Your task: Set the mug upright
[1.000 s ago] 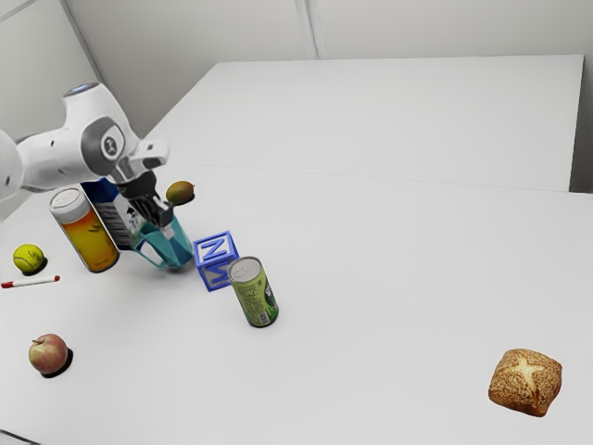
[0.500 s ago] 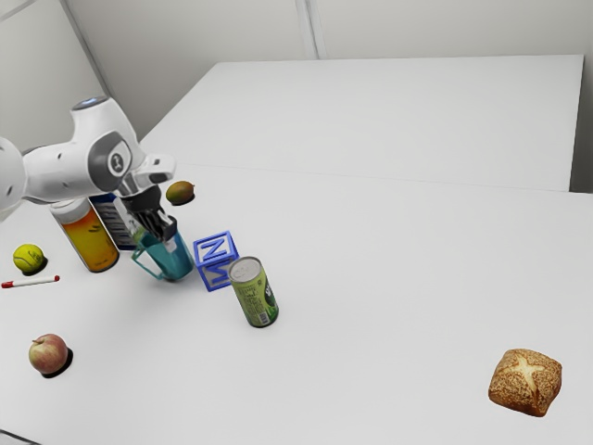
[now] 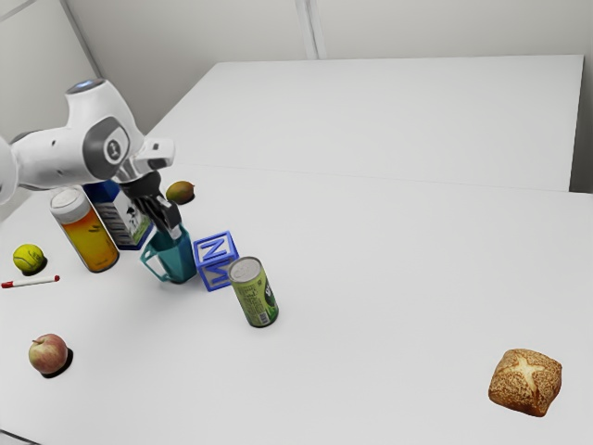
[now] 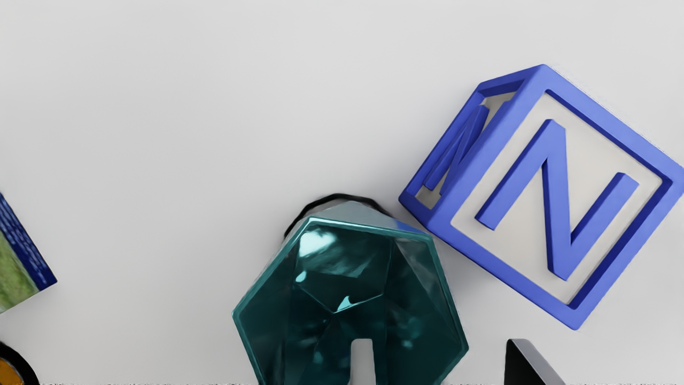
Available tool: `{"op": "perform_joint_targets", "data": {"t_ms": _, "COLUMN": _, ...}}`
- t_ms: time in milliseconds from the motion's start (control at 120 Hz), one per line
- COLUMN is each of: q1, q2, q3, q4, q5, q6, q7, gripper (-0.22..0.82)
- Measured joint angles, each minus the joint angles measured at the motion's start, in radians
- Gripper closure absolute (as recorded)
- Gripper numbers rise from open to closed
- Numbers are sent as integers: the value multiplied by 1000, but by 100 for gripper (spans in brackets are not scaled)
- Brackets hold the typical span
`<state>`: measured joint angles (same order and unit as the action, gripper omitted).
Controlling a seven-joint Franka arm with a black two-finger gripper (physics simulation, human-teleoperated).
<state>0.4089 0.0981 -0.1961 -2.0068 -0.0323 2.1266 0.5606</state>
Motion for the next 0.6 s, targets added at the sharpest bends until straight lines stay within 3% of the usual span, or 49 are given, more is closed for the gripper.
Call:
{"op": "perform_joint_targets", "data": {"t_ms": 133, "q1": -5, "q2": -55, "q3": -14, "q4": 16, "q5": -1, "q6": -35, "q7": 0, "gripper": 36}}
{"op": "perform_joint_targets", "data": {"t_ms": 350, "q1": -3, "q2": -64, "q3": -27, "q4": 177, "q5": 0, "q6": -190, "q7": -69, "gripper": 14}}
{"op": "perform_joint_targets", "data": {"t_ms": 600, "q1": 1, "q2": -101, "q3": -42, "q4": 276, "q5": 10, "q6": -328, "q7": -191, "gripper": 4}}
